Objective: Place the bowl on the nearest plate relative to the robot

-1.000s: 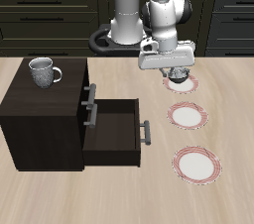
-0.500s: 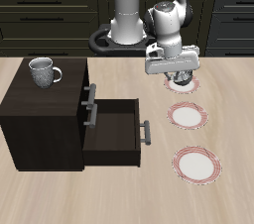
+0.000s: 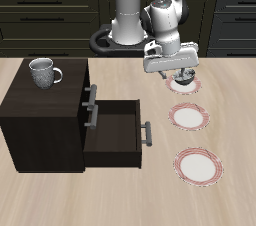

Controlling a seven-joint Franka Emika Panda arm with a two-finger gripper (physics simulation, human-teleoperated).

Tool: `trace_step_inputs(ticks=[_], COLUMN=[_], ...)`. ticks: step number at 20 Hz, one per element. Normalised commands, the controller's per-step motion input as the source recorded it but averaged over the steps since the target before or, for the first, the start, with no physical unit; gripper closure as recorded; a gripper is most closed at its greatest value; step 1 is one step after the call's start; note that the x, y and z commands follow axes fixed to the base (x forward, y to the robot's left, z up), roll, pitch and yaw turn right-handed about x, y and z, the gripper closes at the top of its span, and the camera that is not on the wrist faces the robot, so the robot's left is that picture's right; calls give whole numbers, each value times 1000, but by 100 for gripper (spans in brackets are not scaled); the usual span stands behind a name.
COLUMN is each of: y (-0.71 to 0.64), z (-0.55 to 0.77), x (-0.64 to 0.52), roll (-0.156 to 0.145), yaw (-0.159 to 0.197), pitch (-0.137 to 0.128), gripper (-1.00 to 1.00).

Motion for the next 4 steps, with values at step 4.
trace_step_inputs(ticks=[4], y=[-41], z=[112], x=[33], roll=[3], yaw=[0], pitch=[-31], gripper=[-100])
